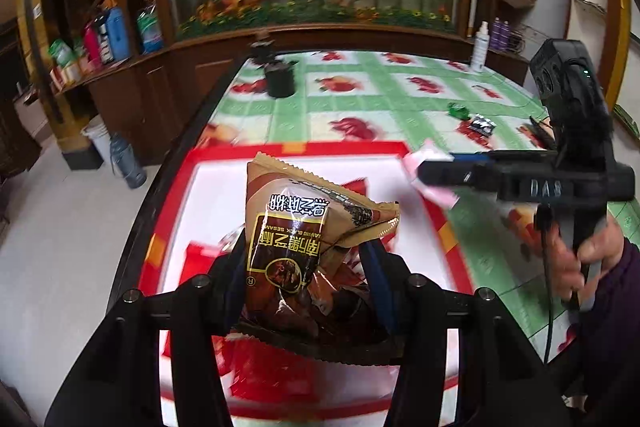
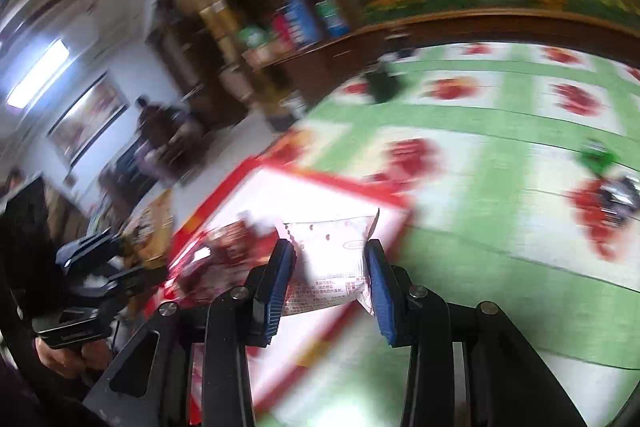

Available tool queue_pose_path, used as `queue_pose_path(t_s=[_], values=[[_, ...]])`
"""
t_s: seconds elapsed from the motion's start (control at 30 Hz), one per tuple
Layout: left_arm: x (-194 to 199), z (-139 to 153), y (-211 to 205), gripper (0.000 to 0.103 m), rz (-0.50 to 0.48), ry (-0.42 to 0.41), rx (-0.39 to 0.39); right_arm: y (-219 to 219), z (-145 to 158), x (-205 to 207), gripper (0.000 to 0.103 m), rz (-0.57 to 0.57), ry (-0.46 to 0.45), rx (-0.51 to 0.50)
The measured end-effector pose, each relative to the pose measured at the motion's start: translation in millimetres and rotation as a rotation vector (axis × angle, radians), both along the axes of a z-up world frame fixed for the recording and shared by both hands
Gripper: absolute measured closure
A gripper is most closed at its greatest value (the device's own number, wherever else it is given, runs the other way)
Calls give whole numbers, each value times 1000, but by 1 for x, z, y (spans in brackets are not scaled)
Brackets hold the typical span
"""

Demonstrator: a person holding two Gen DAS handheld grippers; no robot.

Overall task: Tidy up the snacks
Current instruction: 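Lower both packets into the tray and open both tools, then move the left tool to the green packet while the right tool reaches the purple packet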

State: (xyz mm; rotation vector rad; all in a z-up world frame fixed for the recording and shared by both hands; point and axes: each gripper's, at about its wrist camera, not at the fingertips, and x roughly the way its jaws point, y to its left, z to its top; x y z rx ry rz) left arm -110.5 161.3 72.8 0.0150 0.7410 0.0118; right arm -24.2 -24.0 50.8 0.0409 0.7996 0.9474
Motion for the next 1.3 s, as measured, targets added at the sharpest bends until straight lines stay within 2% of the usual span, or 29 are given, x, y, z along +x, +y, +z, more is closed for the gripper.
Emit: queue_pose_path(t_s=[0.17,0.33,0.37,0.4,0.47,0.53,0.6,0.77,0.87,1.3], values=[[-1,-14,13,52,41,25,6,53,-7,-27,65,62,-45,-46],[1,-17,14,51,81,20,40,56,-9,-26,59,13,-62,-41],[1,-17,14,47,91,20,51,50,-10,-23,53,-4,-62,-41],[1,-16,13,38,100,14,64,44,-10,-20,50,-27,-55,-37],[0,-12,11,29,118,-9,92,39,-9,-13,48,-51,-41,-13],[-3,-7,8,27,132,-41,139,31,-6,-9,45,-80,-51,3],[-3,-1,3,18,153,-67,203,23,-3,-5,41,-113,-65,12],[-4,8,-2,18,175,-97,274,1,1,11,41,-210,-35,42],[-3,9,-5,18,178,-97,289,-12,2,18,35,-266,-22,57],[1,12,-17,18,160,-82,326,-44,9,31,33,-384,-4,106]])
